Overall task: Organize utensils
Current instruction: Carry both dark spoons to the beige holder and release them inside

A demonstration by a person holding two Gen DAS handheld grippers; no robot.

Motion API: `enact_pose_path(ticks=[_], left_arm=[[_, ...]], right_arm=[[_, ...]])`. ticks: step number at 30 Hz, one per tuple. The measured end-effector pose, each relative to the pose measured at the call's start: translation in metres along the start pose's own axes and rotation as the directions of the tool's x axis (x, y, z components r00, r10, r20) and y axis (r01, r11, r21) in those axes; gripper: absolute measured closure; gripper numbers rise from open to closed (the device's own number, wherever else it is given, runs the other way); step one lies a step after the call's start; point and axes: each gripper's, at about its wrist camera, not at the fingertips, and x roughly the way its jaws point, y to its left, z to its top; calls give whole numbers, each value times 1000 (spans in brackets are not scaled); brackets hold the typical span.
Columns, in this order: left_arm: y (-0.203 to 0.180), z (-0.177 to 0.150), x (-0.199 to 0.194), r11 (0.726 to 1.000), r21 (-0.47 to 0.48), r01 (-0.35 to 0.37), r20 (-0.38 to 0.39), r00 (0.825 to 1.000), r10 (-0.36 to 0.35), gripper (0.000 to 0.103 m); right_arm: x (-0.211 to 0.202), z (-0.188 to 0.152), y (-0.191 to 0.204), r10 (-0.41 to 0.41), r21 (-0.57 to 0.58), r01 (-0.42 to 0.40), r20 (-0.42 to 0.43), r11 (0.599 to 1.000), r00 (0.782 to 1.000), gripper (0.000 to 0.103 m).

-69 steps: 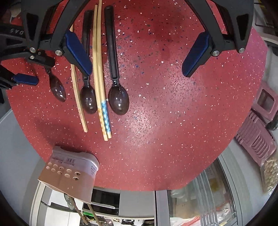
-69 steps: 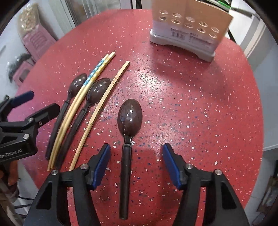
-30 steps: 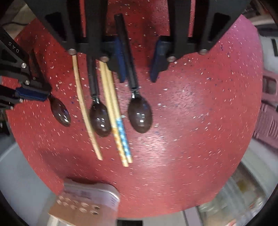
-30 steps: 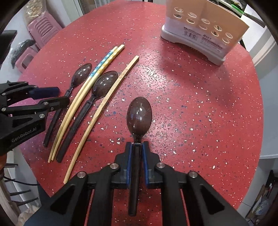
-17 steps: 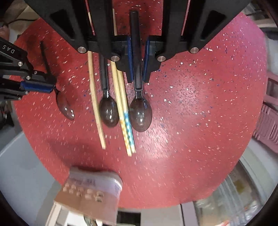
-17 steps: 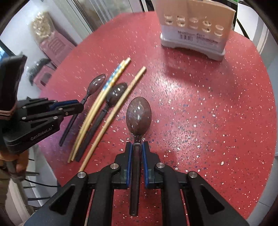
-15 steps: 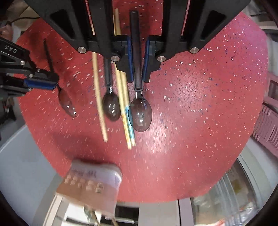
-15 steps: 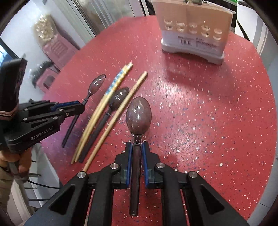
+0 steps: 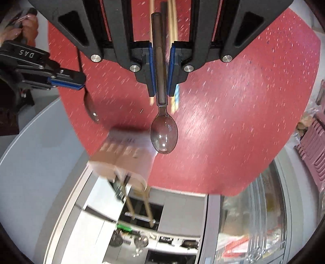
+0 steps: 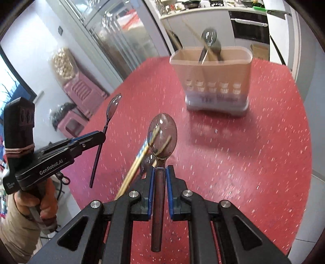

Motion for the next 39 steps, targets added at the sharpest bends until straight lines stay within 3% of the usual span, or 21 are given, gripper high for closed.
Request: enact_pose_path(ticks=[11,22,33,39], left_arm=[[-27,87,12,999,-14,50,125,991,-48,65],[-55,167,56,998,1,62,226,972,-61,65],[-61,193,109,999,-11,37,297,954,-33,65],[-66,182,124,1000,0,0,359,934,0,65]], right_arm=[[-32,80,-16,-29,8,28,135,1000,990,91],[-24,161,-46,-57,17,54,226,998,973,91],[9,209,-65,-107,-38,124,303,992,947,91],[25,199,-71,-145,-88,196,407,977,902,91]])
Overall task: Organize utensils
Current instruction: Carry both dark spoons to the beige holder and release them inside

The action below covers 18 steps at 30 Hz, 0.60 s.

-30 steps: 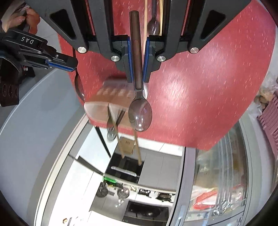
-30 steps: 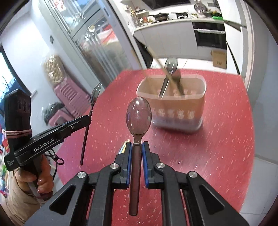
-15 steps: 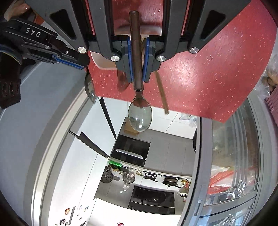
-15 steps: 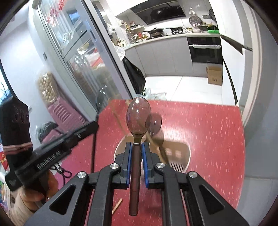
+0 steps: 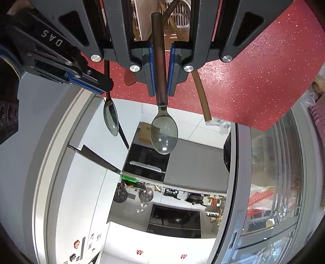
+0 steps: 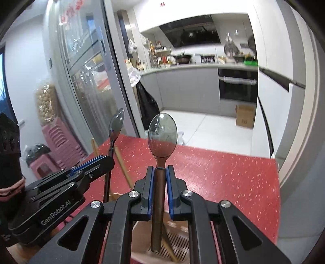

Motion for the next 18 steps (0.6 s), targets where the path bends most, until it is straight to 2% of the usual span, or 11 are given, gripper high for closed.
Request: enact_pose_path(ticks=[5,8,18], left_arm=[[-8,-16,-1,999,44,-19,66,998,16,65],[-13,-26,-3,997,78,-27,92,996,20,65],[-11,-53,-1,991,123,-47,33,999,43,65]], right_arm=[[0,-20,12,-30,-108,40,95,993,995,91],[0,-31,18,-39,-145,56,114,988,993,91],[-2,-53,18,-34,-199,54,104,979,994,91]])
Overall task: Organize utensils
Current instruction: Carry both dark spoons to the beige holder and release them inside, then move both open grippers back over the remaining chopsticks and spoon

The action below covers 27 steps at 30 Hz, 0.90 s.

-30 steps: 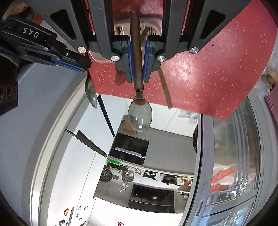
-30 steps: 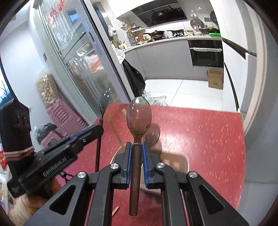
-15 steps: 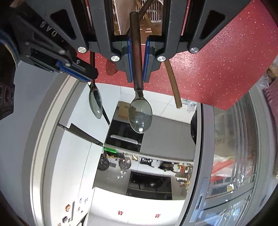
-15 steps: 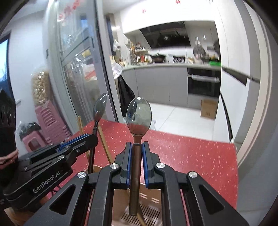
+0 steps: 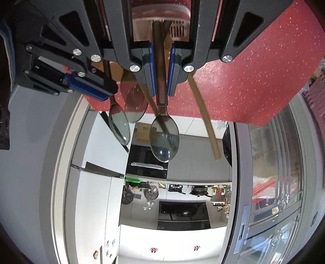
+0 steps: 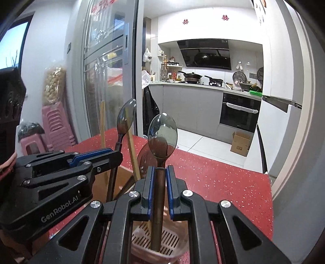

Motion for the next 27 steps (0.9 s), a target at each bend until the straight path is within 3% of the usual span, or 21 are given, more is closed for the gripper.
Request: enact_pose_path(ticks=[14,17,19,27], left_arm=[[8,-5,-10,1000,-6,-24,-65,998,23,65],[10,-2,-18,1000,-12,-25,-62,998,25,65],[12,-1,-25,999,-15,-33,-70,997,32,65],[21,-13,-54,998,-3,-61,-187,980,59,65]], right_arm=[[-4,0,-8,51,63,-46,-82,997,995,86],[-11,4,-12,58,105,-50,-79,993,995,72],[-18,7,-14,55,132,-45,-73,990,996,57],[-58,3,-8,91,243,-65,-101,968,991,43]])
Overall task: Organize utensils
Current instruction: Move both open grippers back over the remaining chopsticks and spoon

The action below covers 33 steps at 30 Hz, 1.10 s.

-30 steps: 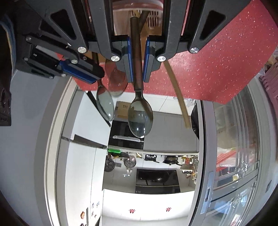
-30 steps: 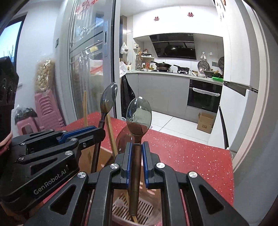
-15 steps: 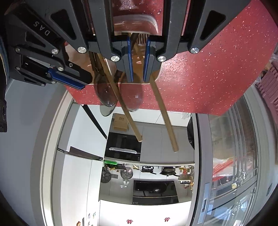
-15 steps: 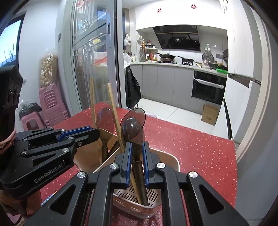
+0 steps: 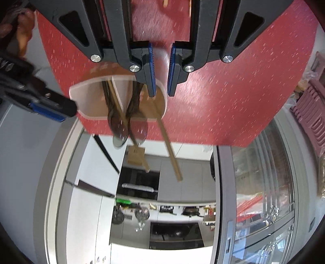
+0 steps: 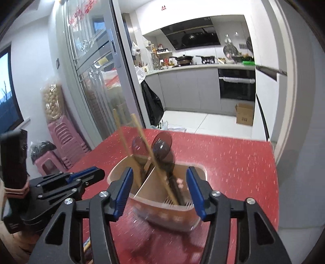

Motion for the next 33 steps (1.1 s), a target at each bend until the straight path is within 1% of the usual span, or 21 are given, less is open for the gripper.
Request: enact_pose_path(ticks=[3,7,9,11,13,19,23,26,27,28,29,31,33], left_arm=[[7,-14,-12,1000,-3,-4,-41,999,4,65],[13,-36,-27,1000,10,-14,-97,995,15,65],[15,-49,-33,999,35,-31,-130,991,35,65],[18,-62,-38,999,44,-27,-157,987,33,65],[22,-73,-42,999,44,-29,-177,984,37,65],[32,-107,-53,998,48,-29,-235,971,39,65],[40,-125,-57,999,37,-21,-263,964,30,65],[51,-136,-60,1000,9,-22,-280,960,23,65],[57,-140,-61,1000,-6,-22,-287,958,19,62],[62,-144,-62,999,-22,-24,-293,956,17,26],[68,-148,-63,999,-38,-31,-301,953,18,0],[81,-154,-68,996,-64,-56,-287,957,35,0],[87,-160,-69,996,-49,-69,-287,957,52,0]], right_arm=[[-15,-13,7,11,40,-10,-30,999,999,36],[-29,-35,12,21,107,-13,-79,994,997,35],[-32,-48,15,26,139,-8,-124,990,992,35],[-31,-63,19,24,164,5,-175,986,984,35],[-32,-75,24,13,172,23,-206,985,978,35],[-34,-109,41,9,182,43,-277,982,961,34],[-30,-129,52,7,197,63,-336,978,942,34],[-25,-141,57,0,204,84,-380,975,925,33],[-23,-144,59,-2,208,91,-392,974,920,32],[-21,-147,61,-1,212,95,-406,973,914,32],[-20,-149,63,-1,213,99,-418,972,908,32],[-17,-155,66,0,215,104,-436,971,900,32],[-12,-159,72,-5,209,114,-462,971,887,32]])
